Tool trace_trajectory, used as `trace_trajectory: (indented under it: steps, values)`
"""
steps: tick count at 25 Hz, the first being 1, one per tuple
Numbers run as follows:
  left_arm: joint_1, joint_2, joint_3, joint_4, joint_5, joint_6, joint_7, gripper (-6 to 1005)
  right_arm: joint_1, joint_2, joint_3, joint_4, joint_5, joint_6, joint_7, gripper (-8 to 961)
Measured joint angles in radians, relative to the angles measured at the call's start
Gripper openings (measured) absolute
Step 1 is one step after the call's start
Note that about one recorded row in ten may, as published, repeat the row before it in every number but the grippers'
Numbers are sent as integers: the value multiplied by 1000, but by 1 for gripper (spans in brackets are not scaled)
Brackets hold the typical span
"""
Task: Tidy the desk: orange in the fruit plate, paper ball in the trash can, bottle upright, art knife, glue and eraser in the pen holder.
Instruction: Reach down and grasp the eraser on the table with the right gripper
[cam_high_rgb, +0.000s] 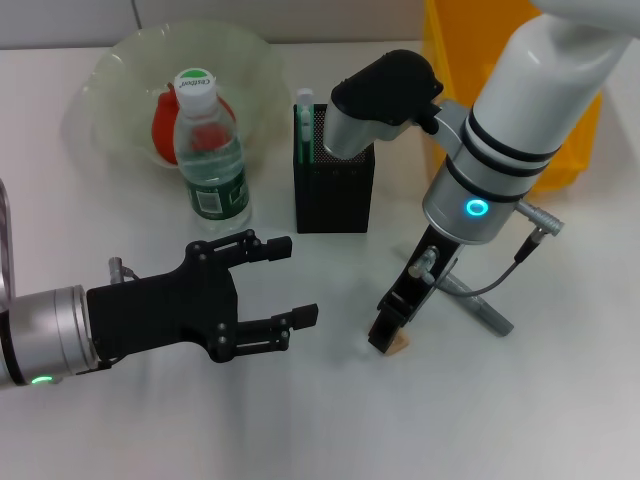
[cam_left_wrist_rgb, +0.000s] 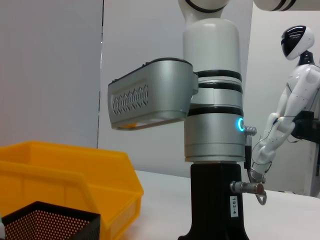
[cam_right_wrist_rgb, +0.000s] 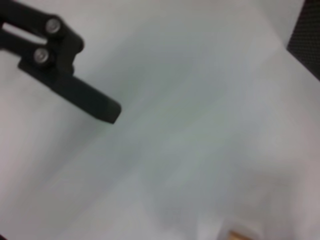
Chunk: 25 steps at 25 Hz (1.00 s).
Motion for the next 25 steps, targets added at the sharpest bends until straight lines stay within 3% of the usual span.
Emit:
trace_trajectory:
  steps: [25]
  values:
    - [-8, 0, 0, -14, -2, -17, 2, 784, 11, 0, -57, 18, 11, 36, -2, 496]
